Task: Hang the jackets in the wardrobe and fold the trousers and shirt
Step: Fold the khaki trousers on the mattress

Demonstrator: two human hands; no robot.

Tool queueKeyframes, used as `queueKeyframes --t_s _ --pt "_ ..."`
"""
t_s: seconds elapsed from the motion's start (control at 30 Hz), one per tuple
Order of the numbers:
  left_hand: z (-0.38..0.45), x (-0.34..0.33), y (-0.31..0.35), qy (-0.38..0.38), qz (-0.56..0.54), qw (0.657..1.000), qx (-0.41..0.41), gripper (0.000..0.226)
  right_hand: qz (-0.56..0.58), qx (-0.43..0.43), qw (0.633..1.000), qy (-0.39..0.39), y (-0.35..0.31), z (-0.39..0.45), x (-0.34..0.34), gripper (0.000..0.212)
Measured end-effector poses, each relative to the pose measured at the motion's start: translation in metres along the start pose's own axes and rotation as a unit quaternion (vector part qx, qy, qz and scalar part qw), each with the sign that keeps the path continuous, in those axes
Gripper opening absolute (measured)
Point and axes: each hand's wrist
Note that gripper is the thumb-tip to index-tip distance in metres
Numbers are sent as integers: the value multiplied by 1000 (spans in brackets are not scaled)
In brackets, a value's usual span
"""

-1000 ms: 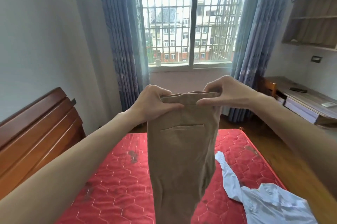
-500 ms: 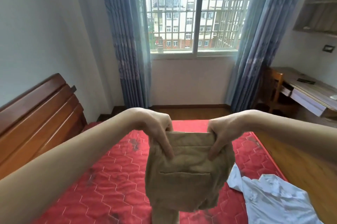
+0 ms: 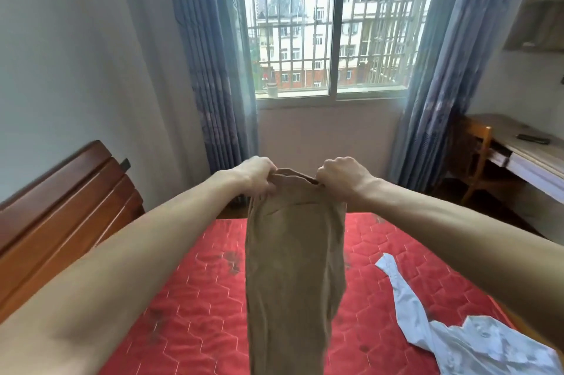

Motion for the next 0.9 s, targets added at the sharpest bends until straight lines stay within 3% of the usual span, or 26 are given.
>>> queueKeyframes --t_s 0.13,0.27,0.37,0.57,0.67,0.83,0.9 --pt "24 73 14 178 49 983 -23 18 -124 -41 987 91 31 35 50 29" --pt "30 134 37 353 147 922 -55 27 -125 -117 969 180 71 45 106 24" --pt "22 148 54 412 147 897 -65 27 -103 -154 957 224 81 31 132 23" --pt "-5 83 60 371 174 908 -84 24 -146 -116 965 183 67 -14 92 50" --pt "-15 6 50 321 173 925 -104 28 -133 -67 979 139 39 -47 33 29" --pt "-32 -166 28 187 199 954 -125 25 -108 49 992 -49 -31 -99 -111 32" --pt "-41 -241 14 128 182 967 -127 28 -73 49 994 -60 -69 -119 -165 15"
Point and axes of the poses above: each hand's wrist, its own z-axis towards the middle knuckle, its own x-axis out of the back of the hand, y = z × x, and after that the axes turned 9 degrees about x, right-handed
